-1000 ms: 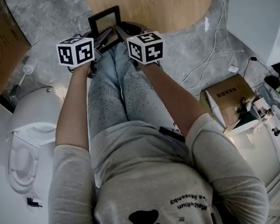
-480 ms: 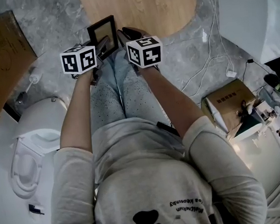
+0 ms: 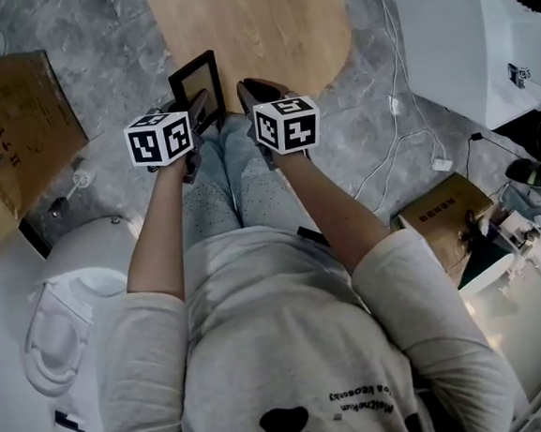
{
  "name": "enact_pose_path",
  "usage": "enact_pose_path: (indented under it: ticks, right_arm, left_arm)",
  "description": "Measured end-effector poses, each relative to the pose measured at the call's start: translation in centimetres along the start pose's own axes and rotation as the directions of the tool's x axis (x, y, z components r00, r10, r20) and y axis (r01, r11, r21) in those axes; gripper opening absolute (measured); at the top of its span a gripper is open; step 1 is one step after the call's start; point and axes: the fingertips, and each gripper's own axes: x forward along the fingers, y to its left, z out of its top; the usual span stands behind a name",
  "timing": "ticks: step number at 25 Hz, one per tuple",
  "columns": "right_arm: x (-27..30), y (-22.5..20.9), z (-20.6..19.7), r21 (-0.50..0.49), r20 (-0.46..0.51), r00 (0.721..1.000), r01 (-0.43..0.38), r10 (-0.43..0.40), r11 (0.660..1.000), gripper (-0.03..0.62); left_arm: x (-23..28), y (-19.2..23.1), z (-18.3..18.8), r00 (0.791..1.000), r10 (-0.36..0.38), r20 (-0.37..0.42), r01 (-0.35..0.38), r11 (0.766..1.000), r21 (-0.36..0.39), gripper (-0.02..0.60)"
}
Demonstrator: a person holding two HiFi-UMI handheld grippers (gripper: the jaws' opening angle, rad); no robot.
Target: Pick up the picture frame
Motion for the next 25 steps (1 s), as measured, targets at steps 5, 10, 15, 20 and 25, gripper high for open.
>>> enact_pose_path:
  ticks: [5, 10, 15, 20, 25]
  right_arm:
    - [-2.8, 1.0, 2.4, -0.034, 0.050, 0.999, 0.001, 0.000, 0.999, 0.032]
    - [-6.0, 1.5, 4.1, -0.035, 0.097, 0.995, 0.011, -0.008, 0.999, 0.012]
    - [-8.6, 2.3, 5.8, -0.038, 0.146, 0.989, 0.016, -0.010, 0.999, 0.009]
    - [-12.6, 3.7, 8.2, -0.035, 0.237, 0.971, 0.002, 0.007, 0.999, 0.009]
    - [-16.2, 5.5, 11.6, -0.058, 0.347, 0.937, -0.019, 0.038, 0.998, 0.008]
  left_arm:
    - [-1.8, -2.6, 1.1, 1.000, 0.017, 0.025, -0.018, 0.998, 0.058, 0.017]
    - [-3.3, -5.0, 1.7, 0.998, 0.029, 0.058, -0.033, 0.997, 0.071, 0.017]
    - [-5.3, -6.4, 3.5, 0.992, 0.053, 0.117, -0.065, 0.993, 0.102, 0.017]
    - [-8.7, -9.3, 6.2, 0.974, 0.058, 0.219, -0.090, 0.986, 0.139, 0.017]
    - [-11.4, -11.7, 8.6, 0.952, 0.075, 0.295, -0.151, 0.958, 0.243, 0.017]
